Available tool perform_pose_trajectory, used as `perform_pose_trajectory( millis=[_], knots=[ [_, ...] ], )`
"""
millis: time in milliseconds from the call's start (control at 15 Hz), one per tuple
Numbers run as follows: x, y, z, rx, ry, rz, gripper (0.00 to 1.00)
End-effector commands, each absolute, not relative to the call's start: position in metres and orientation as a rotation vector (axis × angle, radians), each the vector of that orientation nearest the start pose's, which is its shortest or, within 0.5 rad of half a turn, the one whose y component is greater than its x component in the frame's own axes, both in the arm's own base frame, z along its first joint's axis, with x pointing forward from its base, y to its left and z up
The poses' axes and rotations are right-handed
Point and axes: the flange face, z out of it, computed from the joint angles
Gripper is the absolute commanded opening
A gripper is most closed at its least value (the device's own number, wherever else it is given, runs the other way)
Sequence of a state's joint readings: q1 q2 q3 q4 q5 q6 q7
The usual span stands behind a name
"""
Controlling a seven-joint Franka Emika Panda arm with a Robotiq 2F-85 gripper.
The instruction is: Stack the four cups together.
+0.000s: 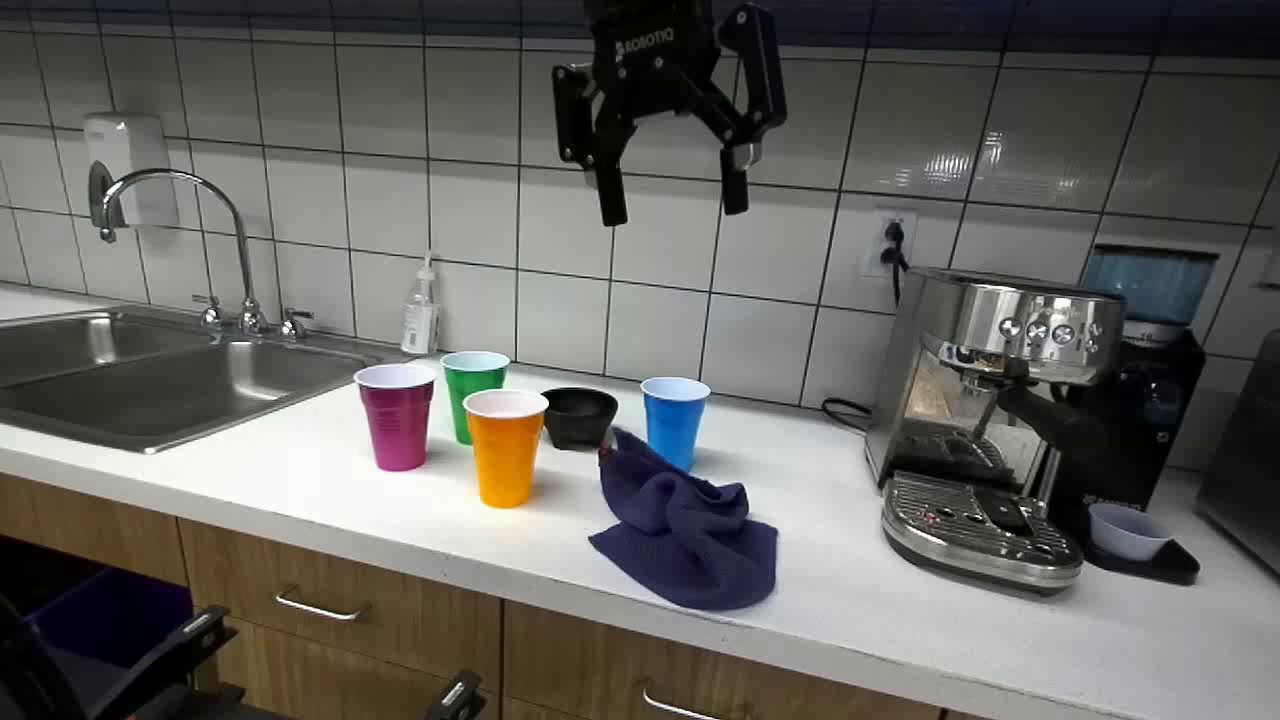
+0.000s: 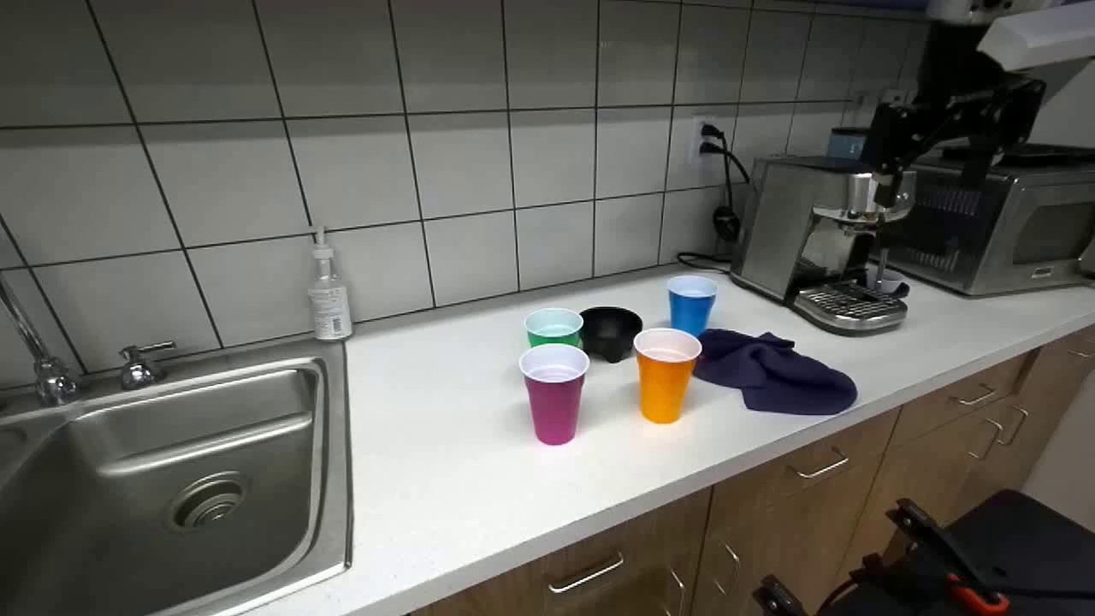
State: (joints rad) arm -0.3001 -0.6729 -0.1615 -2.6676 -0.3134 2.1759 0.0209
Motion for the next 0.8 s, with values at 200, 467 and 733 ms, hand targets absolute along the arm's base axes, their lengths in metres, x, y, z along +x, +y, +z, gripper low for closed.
perform_pose_trajectory(
  millis=[200, 467, 733],
  knots=[
    [0.317, -0.171, 0.457, -3.300, 0.500, -0.235, 1.00],
    [0.317, -0.169, 0.457, -3.306, 0.499, -0.245, 1.00],
    [0.323, -0.158, 0.450, -3.317, 0.469, -0.286, 1.00]
  ],
)
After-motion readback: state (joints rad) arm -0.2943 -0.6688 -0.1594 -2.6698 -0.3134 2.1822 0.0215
